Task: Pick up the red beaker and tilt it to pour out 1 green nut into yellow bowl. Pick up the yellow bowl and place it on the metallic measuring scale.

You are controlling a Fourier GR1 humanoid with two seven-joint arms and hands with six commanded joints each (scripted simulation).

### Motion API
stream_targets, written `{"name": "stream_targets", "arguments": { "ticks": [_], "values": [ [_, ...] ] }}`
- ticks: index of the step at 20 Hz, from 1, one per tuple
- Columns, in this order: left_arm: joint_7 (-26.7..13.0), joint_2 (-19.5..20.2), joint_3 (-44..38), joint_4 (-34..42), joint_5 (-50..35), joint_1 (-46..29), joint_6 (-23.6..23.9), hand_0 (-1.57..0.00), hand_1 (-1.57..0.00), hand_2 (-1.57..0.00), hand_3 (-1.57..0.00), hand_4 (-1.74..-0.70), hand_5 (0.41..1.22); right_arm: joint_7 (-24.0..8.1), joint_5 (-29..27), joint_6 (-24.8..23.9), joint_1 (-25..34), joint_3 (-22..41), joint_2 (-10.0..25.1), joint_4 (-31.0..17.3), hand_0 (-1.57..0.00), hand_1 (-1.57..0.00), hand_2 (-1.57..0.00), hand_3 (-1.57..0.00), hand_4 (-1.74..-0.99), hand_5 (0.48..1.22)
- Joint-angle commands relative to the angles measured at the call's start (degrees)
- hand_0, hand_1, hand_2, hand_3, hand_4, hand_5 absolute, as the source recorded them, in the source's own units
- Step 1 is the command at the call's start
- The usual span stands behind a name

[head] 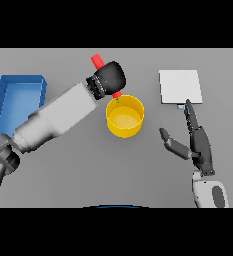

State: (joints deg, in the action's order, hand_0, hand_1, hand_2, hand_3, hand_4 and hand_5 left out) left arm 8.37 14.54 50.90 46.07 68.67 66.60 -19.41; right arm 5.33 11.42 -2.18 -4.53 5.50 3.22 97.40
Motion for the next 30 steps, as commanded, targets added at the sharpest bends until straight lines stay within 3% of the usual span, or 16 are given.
{"name": "stream_targets", "arguments": {
  "ticks": [1,12,18,20,22,24,28,30],
  "values": [
    [0.67,0.08,1.09,-0.53,0.98,0.51,-0.23,-1.57,-1.57,-1.57,-1.55,-1.74,1.221,0.26,0.15,-0.02,-0.06,0.38,-0.57,-0.77,0.0,0.0,0.0,0.0,-1.152,0.567],
    [4.48,-1.87,10.41,-3.97,11.14,6.78,2.92,-1.57,-1.57,-1.57,-1.57,-1.73,1.221,0.76,0.04,-0.02,-1.43,0.44,-0.54,0.65,0.0,0.0,0.0,0.0,-1.13,0.577],
    [8.77,-0.87,10.28,-8.09,13.95,19.02,4.3,-1.57,-1.57,-1.57,-1.57,-1.73,1.221,0.73,1.52,-1.03,-0.76,1.21,-1.45,-0.14,0.0,0.0,0.0,0.0,-1.135,0.563],
    [8.54,1.06,6.56,-10.89,12.18,22.33,4.59,-1.57,-1.57,-1.57,-1.57,-1.72,1.221,0.46,0.87,-0.91,0.88,0.43,-1.11,-1.43,0.0,0.0,0.0,0.0,-1.13,0.554],
    [7.44,2.71,2.31,-14.98,10.3,25.64,6.26,-1.57,-1.57,-1.57,-1.57,-1.72,1.221,2.75,0.06,0.22,-0.61,0.66,-0.51,0.18,0.0,0.0,0.0,0.0,-1.128,0.554],
    [4.34,4.19,-3.47,-19.31,6.95,28.66,4.94,-1.57,-1.57,-1.57,-1.57,-1.73,1.221,1.76,-0.78,0.81,0.12,0.9,-1.24,-0.68,0.0,0.0,0.0,0.0,-1.105,0.559],
    [-2.91,10.02,-22.05,-27.93,-7.93,29.76,1.76,-1.57,-1.57,-1.57,-1.51,-1.73,1.221,2.71,-0.68,1.29,0.31,1.03,-0.53,-0.88,0.0,0.0,0.0,0.0,-1.105,0.578],
    [-4.06,13.79,-30.8,-31.19,-16.01,28.42,1.58,-1.57,-1.57,-1.57,-1.52,-1.74,1.221,2.95,-1.03,1.43,0.65,1.01,-0.66,-1.33,0.0,0.0,0.0,0.0,-1.116,0.582]
  ]
}}
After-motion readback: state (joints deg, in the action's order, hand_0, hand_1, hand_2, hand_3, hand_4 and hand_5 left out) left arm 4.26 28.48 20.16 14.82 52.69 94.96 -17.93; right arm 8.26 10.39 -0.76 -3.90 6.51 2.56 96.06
